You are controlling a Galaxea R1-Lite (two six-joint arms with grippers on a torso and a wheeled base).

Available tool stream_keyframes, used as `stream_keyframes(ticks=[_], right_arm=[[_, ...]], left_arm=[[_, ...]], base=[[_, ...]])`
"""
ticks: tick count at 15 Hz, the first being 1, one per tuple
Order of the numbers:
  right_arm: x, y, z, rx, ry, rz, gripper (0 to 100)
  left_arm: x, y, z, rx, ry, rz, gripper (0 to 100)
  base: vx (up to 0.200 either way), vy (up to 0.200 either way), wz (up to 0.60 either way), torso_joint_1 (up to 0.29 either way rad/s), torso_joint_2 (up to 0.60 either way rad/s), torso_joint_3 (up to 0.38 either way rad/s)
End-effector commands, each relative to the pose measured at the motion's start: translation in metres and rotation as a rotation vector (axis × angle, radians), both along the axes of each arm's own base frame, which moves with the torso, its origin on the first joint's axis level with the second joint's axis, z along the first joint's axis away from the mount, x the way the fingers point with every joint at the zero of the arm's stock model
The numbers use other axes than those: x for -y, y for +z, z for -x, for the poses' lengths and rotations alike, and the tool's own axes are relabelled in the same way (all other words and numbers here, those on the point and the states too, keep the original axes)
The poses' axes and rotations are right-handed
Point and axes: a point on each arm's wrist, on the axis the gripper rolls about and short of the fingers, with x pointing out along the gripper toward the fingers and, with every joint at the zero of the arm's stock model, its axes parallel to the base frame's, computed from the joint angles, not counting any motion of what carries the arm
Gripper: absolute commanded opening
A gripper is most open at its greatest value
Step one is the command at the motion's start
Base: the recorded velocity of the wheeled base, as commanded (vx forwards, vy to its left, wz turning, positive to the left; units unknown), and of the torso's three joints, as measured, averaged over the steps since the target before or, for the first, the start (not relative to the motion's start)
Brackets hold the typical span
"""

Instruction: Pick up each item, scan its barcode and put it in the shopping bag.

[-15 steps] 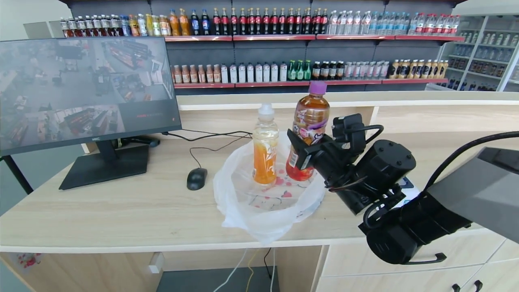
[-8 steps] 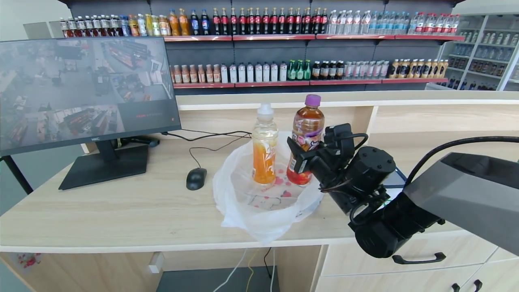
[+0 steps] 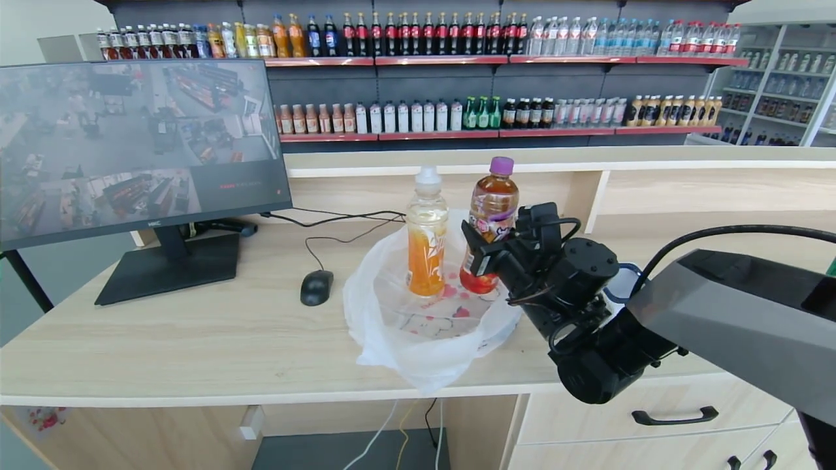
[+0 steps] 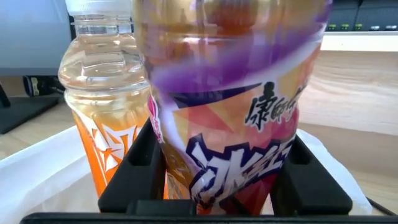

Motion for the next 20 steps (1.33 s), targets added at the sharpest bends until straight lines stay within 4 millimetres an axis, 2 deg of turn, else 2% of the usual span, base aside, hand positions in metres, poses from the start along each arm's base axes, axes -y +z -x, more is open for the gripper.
stream_keyframes(ticks=[1,6,16,20], right_arm=[[-0.003,-0.014,-0.007,-0.018,-0.002,0.011,0],[0.009,-0.018,-0.015,-0.023,-0.031,0.019,0],[-0.002,-0.045,-0.015,-0.075,-0.011,0.053,0],[-0.007,-0.046,-0.012,-0.079,0.003,0.055,0]], left_arm=[[0.0,0.0,0.0,-0.001,0.0,0.0,100],[0.0,0.0,0.0,0.0,0.0,0.0,100],[0.0,0.0,0.0,0.0,0.0,0.0,100],[0.0,0.0,0.0,0.0,0.0,0.0,100]], base=[[0.0,0.0,0.0,0.0,0.0,0.0],[0.0,0.0,0.0,0.0,0.0,0.0],[0.0,0.0,0.0,0.0,0.0,0.0],[0.0,0.0,0.0,0.0,0.0,0.0]])
